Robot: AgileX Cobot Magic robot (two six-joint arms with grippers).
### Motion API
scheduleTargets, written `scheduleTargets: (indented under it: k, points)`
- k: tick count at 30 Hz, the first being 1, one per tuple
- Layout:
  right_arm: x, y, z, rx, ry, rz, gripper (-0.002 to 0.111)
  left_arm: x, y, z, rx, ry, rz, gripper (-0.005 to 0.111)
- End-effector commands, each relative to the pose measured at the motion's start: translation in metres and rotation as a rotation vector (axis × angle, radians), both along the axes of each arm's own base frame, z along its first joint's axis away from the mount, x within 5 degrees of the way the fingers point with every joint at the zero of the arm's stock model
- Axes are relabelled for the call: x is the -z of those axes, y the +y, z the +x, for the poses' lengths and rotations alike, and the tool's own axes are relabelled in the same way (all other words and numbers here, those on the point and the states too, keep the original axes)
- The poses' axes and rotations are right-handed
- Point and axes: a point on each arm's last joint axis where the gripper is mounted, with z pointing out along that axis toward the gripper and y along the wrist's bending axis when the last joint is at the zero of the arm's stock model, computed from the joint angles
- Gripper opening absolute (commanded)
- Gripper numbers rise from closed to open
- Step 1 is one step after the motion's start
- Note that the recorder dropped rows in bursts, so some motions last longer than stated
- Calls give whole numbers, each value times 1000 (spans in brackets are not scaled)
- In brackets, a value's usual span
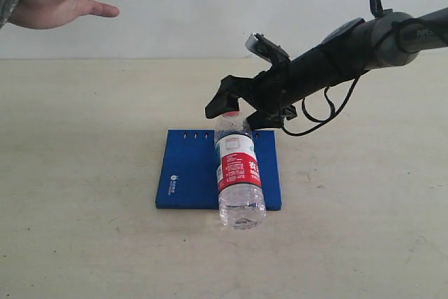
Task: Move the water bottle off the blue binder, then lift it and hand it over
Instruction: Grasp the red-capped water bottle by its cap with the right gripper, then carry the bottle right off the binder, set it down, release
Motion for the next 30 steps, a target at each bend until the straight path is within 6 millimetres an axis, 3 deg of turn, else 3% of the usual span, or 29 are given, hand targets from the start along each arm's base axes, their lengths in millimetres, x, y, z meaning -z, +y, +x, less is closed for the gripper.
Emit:
scheduleTargets:
  k: [1, 5, 7, 10, 13, 21, 24, 30]
  points:
    - [-5, 1, 1, -12, -11, -5, 54, 1, -1, 0, 6, -3, -7, 4]
    - [-5, 1, 1, -43, -50, -14, 11, 1, -1, 0, 6, -3, -7, 4]
    - [-6, 0, 1, -40, -55, -13, 0, 1, -1, 0, 6, -3, -7, 4]
    - [-15, -3, 3, -41, -84, -13, 0, 1, -1, 0, 6, -3, -7, 4]
    - [-35, -19, 8, -29, -156, -13, 0, 1, -1, 0, 6, -3, -7, 4]
    - [-104, -96, 13, -130, -501, -164, 0, 1, -1, 0, 6, -3, -7, 4]
    - [-129, -136, 8, -129, -583, -219, 0, 1, -1, 0, 6, -3, -7, 4]
    - [-138, -181, 10, -20, -609, -272, 0, 1, -1, 0, 6, -3, -7, 4]
